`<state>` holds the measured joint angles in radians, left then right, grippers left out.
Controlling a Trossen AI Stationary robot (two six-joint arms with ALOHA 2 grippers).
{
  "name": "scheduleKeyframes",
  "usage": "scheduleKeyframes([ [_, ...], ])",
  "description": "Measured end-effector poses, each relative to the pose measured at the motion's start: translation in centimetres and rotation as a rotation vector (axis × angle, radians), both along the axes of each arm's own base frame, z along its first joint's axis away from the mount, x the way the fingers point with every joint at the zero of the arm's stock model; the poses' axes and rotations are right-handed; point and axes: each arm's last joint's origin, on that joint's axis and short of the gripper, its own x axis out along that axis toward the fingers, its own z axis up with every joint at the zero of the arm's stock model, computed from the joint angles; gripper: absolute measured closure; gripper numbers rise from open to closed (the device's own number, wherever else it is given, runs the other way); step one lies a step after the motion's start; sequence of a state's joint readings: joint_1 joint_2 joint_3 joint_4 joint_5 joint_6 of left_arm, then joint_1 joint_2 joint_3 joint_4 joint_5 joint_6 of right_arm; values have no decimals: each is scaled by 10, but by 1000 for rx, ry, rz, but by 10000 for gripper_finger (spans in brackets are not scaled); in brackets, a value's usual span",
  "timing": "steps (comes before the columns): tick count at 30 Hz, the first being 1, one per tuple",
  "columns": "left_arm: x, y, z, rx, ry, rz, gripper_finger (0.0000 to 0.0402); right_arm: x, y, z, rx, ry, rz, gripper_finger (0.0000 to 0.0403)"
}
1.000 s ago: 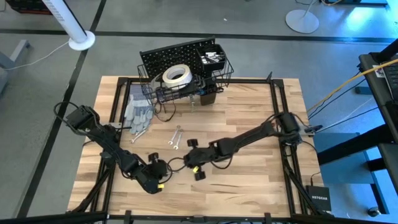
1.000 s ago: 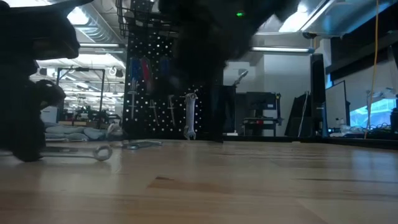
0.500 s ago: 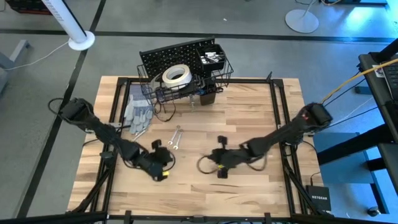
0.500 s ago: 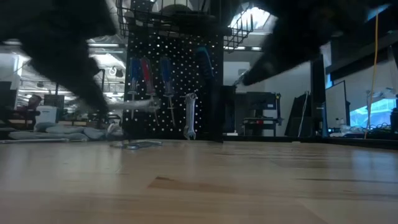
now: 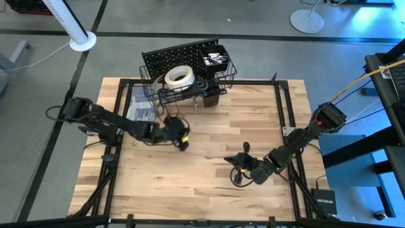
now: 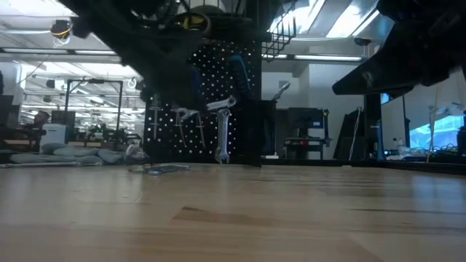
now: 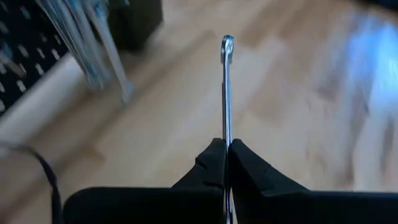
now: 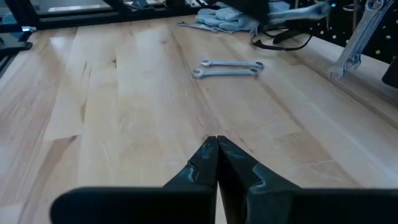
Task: Hang tools onto peg board
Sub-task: Hang the wrench on the pegboard
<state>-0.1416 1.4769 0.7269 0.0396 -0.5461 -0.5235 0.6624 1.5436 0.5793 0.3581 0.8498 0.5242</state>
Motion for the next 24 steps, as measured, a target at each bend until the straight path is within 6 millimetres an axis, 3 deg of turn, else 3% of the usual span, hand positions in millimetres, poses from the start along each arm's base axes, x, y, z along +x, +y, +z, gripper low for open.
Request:
scheduleKeyframes([
  [4, 10, 19, 5, 27, -105, 36, 400, 0, 0, 0, 4, 5, 10, 393],
  [11, 1, 36, -24, -12, -334, 63, 401, -2, 4, -1, 19, 19, 53, 393],
  [19, -3, 52, -46, -2, -342, 123, 401, -3, 5, 0, 17, 13, 51, 393],
  [24, -2, 57, -49, 4, -347, 138, 401, -3, 5, 0, 18, 13, 49, 393],
])
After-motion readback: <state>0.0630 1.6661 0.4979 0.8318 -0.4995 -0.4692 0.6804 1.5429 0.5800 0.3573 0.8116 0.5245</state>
